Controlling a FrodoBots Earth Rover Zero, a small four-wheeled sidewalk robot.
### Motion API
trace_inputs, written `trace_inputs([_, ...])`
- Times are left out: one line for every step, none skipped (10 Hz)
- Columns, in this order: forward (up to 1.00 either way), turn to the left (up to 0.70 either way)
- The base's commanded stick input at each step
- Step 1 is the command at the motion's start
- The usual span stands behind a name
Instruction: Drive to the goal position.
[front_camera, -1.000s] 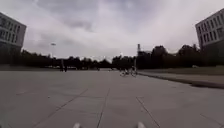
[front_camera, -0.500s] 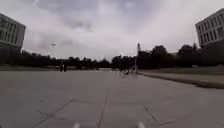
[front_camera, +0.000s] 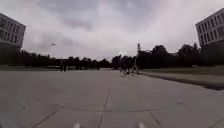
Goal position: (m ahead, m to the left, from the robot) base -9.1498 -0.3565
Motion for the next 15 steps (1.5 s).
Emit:
trace_inputs([0.7, 0.0])
trace_inputs([0.7, 0.0])
trace_inputs([0.7, 0.0])
trace_inputs([0.7, 0.0])
trace_inputs([0.7, 0.0])
trace_inputs([0.7, 0.0])
trace_inputs([0.7, 0.0])
trace_inputs([0.7, 0.0])
trace_inputs([0.7, 0.0])
trace_inputs([0.63, 0.0])
trace_inputs([0.0, 0.04])
trace_inputs([0.0, 0.41])
trace_inputs([0.0, 0.45])
trace_inputs([0.0, 0.45])
trace_inputs([0.0, 0.45])
